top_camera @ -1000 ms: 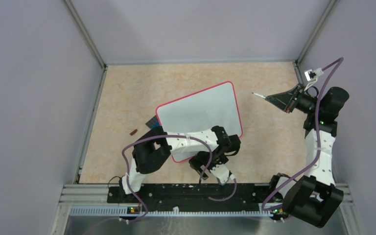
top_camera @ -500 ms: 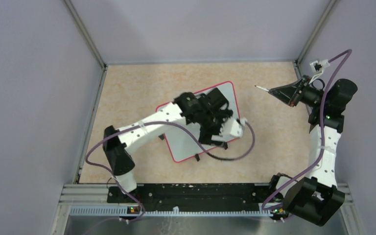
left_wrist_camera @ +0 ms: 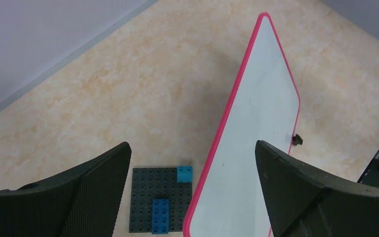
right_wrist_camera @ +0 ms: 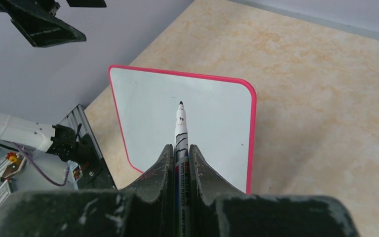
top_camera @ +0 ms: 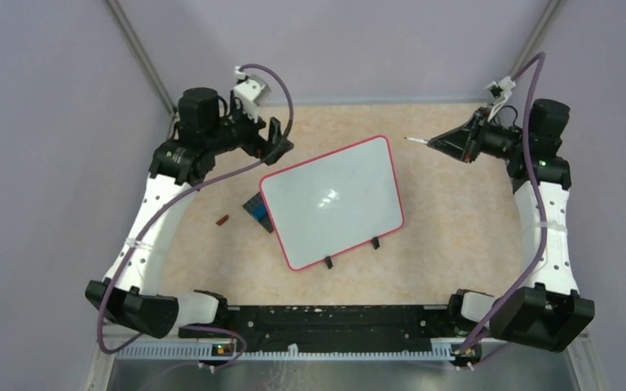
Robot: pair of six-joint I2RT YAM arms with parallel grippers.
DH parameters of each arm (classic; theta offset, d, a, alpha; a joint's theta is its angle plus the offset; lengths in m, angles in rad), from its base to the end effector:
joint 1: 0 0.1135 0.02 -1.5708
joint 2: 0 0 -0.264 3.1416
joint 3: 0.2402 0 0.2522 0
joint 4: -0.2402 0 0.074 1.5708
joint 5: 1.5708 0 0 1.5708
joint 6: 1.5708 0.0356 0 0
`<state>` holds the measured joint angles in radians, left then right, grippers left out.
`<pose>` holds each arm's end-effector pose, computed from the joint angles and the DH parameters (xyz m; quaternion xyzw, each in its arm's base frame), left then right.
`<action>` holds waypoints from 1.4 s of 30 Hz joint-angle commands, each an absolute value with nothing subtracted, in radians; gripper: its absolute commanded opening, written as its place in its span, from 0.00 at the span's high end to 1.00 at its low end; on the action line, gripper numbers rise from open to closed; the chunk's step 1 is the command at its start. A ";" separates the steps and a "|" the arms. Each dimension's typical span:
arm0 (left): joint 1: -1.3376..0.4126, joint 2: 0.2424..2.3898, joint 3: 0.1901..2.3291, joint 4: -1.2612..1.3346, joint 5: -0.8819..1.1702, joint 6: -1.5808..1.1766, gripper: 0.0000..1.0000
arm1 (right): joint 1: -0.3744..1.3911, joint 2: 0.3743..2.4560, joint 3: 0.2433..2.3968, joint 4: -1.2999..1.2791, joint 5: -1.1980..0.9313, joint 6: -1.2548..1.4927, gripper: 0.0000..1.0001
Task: Write a sentence on the whiteboard
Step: Hold the whiteboard on the whiteboard stand.
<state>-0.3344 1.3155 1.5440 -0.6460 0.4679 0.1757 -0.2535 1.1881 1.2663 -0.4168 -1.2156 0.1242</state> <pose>0.2545 -0.1054 0.4400 0.3280 0.7572 -0.2358 0.5133 0.2430 -0.0285 0.4087 -0.1983 0.7200 0.4344 0.5035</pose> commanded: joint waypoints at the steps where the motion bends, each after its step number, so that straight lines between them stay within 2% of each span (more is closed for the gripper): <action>1: -0.202 1.275 1.508 -0.554 0.622 -0.012 0.01 | -0.148 1.222 1.376 -0.602 -1.086 -0.071 1.00; 8: 0.047 1.297 1.456 -0.605 0.836 -0.036 0.01 | 0.073 1.256 1.440 -0.739 -0.951 -0.217 1.00; 13: 0.068 1.331 1.438 -0.662 0.881 0.024 0.01 | 0.257 1.256 1.424 -0.718 -0.812 -0.248 1.00; 17: 0.073 1.285 1.352 -0.566 0.855 -0.018 0.01 | 0.404 1.278 1.416 -0.662 -0.674 -0.247 1.00; 20: 0.078 1.276 1.298 -0.530 0.934 0.056 0.01 | 0.498 1.304 1.417 -0.608 -0.603 -0.237 1.00; 23: 0.090 1.310 1.314 -0.608 1.071 0.122 0.02 | 0.587 1.331 1.425 -0.560 -0.553 -0.221 1.00; 26: 0.090 1.333 1.317 -0.666 1.160 0.178 0.07 | 0.653 1.353 1.431 -0.514 -0.522 -0.211 1.00; 31: 0.085 1.345 1.260 -0.662 1.203 0.194 0.25 | 0.745 1.405 1.470 -0.482 -0.505 -0.202 1.00; 36: 0.048 1.367 1.220 -0.649 1.198 0.193 0.30 | 0.821 1.450 1.506 -0.440 -0.493 -0.199 1.00; 42: 0.013 1.393 1.212 -0.641 1.219 0.196 0.43 | 0.825 1.478 1.475 -0.328 -0.559 -0.168 1.00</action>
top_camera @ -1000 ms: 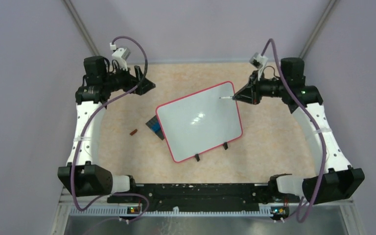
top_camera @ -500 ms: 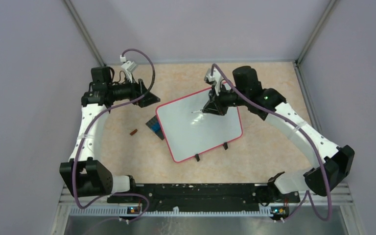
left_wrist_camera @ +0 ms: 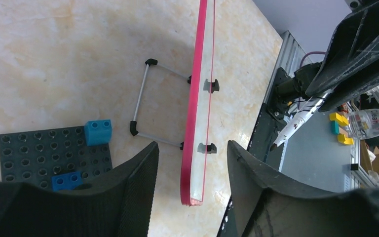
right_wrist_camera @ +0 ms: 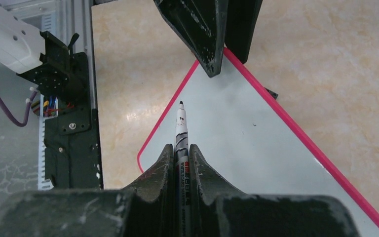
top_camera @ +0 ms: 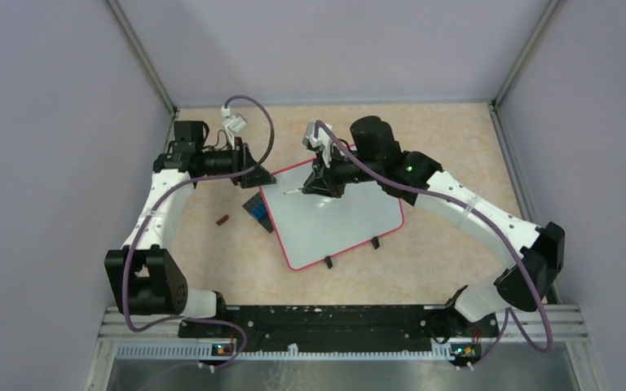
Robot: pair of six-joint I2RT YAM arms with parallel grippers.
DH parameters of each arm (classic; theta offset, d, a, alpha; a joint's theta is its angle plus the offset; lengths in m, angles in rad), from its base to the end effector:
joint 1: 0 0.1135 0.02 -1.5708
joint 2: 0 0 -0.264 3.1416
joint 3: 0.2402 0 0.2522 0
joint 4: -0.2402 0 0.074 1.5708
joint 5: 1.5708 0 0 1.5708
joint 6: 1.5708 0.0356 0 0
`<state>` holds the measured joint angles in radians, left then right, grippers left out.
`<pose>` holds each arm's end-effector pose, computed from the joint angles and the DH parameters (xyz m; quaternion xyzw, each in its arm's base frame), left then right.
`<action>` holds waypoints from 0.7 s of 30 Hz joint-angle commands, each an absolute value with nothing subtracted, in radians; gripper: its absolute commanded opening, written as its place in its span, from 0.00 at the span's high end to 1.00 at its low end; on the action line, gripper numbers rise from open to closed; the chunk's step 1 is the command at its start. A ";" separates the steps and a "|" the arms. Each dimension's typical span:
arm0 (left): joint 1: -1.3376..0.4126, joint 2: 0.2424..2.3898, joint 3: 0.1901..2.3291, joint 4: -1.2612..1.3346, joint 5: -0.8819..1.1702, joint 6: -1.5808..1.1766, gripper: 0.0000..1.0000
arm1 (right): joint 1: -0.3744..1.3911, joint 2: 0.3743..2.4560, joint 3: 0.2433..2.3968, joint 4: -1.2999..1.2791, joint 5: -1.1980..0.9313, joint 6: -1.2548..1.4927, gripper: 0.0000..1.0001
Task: Write a sentence on the whiteboard
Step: Hold the whiteboard on the whiteboard stand.
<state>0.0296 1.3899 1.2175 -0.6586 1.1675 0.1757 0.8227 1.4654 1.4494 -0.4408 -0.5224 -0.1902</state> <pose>0.2843 -0.0243 0.3253 0.2555 0.7613 -0.4803 0.3527 0.2130 0.2556 0.3859 -0.5172 0.6509 0.3672 0.4172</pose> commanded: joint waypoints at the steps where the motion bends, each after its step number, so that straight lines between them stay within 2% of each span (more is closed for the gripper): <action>1: 0.011 1.395 1.214 -0.640 1.222 0.195 0.46 | 0.826 1.482 1.473 -0.317 -0.566 -0.163 1.00; 9: 0.005 1.406 1.209 -0.620 1.229 0.173 0.66 | 0.825 1.496 1.435 -0.252 -0.620 -0.129 1.00; 21: -0.010 1.414 1.201 -0.593 1.221 0.153 0.87 | 0.825 1.540 1.412 -0.214 -0.567 -0.096 1.00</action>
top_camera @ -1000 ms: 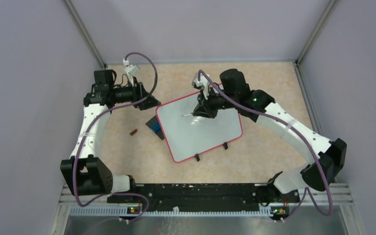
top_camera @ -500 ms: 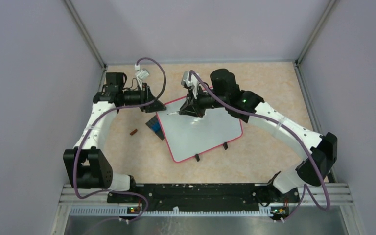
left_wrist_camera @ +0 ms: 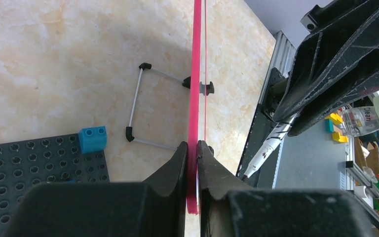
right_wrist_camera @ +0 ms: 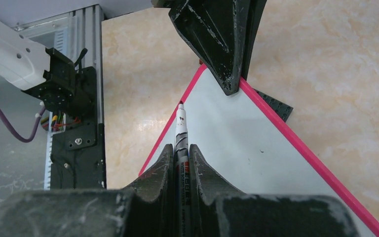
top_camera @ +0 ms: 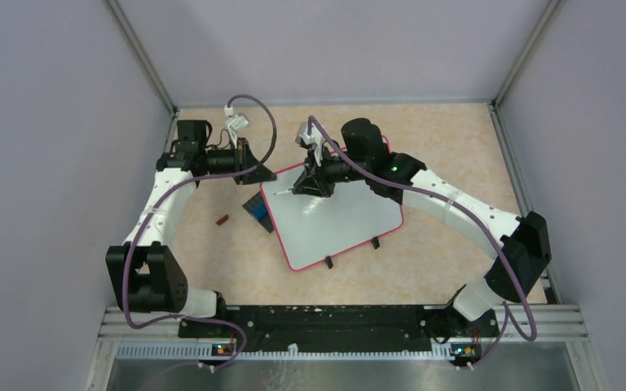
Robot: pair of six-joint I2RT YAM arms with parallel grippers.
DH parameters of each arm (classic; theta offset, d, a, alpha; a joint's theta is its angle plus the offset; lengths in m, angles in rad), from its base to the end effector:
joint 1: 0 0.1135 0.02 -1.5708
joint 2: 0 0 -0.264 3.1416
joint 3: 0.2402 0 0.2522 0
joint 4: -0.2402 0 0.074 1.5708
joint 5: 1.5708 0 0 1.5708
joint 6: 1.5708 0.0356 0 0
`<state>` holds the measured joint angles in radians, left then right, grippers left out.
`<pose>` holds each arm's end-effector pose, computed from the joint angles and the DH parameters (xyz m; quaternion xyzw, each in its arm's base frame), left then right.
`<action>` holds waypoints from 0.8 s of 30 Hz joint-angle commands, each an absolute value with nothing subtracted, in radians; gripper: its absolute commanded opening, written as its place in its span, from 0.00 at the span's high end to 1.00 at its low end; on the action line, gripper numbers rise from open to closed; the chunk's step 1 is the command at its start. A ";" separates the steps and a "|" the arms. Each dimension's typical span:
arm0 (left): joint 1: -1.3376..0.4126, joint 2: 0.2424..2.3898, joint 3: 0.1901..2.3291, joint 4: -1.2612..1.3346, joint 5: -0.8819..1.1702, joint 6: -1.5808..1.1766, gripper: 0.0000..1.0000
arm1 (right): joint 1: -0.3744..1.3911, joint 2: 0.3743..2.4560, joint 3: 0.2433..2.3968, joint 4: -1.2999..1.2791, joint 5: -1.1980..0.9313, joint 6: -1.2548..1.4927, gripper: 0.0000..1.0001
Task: Write a sentence on the whiteboard
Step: Hold the whiteboard on the whiteboard stand, then write a sentence on the whiteboard.
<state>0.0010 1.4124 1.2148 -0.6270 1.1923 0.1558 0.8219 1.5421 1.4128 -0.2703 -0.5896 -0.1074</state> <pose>0.2895 -0.0328 0.3209 0.2636 0.7524 -0.4976 0.3416 0.2296 0.2761 0.3650 -0.5009 0.6409 0.4118 0.4108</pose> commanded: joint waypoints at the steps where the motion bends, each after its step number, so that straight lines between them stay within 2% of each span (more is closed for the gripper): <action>1: -0.009 1.417 1.202 -0.592 1.222 0.154 0.89 | 0.826 1.543 1.411 -0.211 -0.564 -0.092 1.00; 5: -0.014 1.420 1.204 -0.591 1.218 0.155 1.00 | 0.826 1.560 1.422 -0.207 -0.566 -0.068 1.00; 24: -0.044 1.404 1.198 -0.593 1.177 0.208 1.00 | 0.827 1.616 1.487 -0.225 -0.590 -0.038 1.00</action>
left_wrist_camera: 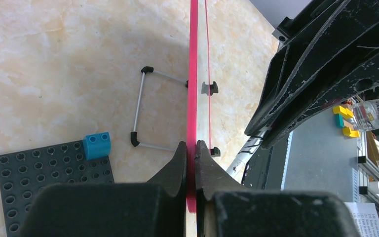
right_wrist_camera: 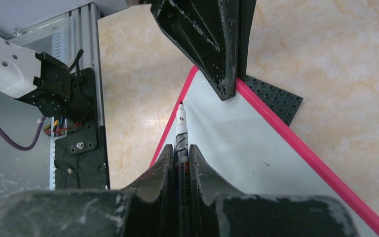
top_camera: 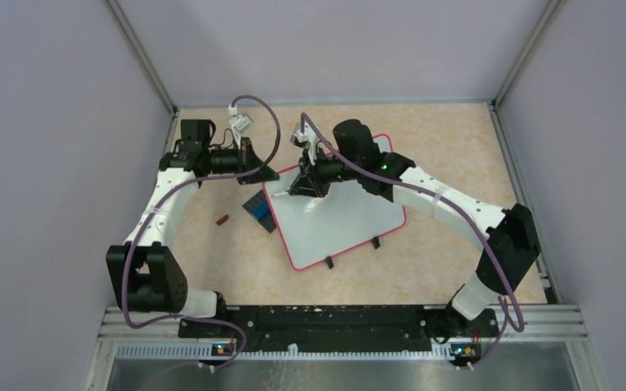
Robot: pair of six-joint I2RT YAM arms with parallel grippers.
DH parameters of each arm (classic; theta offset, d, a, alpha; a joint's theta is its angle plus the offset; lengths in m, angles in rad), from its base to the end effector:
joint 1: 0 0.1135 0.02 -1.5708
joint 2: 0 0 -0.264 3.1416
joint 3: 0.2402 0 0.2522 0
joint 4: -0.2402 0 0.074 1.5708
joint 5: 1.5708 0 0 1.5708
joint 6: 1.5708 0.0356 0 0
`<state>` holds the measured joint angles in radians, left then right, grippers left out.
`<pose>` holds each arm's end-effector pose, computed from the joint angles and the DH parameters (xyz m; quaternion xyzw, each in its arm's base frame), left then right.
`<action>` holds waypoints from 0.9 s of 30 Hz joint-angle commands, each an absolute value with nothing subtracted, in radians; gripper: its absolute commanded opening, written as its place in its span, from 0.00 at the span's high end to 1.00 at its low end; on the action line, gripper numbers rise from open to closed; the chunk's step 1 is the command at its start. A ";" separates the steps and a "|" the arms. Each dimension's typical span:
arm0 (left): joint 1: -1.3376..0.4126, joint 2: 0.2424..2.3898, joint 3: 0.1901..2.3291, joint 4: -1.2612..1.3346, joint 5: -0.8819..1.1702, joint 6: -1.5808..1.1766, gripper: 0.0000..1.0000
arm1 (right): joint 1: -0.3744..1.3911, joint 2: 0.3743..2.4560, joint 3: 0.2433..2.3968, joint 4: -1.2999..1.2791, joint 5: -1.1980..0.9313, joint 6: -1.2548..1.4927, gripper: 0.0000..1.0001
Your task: Write a sentence on the whiteboard
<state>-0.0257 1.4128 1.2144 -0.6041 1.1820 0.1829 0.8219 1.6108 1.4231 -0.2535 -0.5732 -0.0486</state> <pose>0.2903 -0.0404 0.3218 0.2878 0.7439 -0.4906 0.3508 0.2421 0.2888 0.3462 -0.4788 0.6709 0.4148 0.3855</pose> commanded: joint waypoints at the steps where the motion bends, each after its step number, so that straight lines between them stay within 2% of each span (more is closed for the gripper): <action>1: -0.044 1.402 1.198 -0.592 1.175 0.209 1.00 | 0.827 1.619 1.491 -0.225 -0.583 -0.040 1.00; 16: -0.044 1.399 1.197 -0.592 1.165 0.209 1.00 | 0.828 1.644 1.525 -0.250 -0.497 -0.060 1.00; 27: -0.044 1.398 1.196 -0.592 1.153 0.211 1.00 | 0.827 1.625 1.468 -0.257 -0.491 -0.074 1.00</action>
<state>-0.0292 1.4124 1.2140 -0.5968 1.1633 0.1886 0.8223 1.6394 1.4734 -0.2638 -0.5095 -0.0532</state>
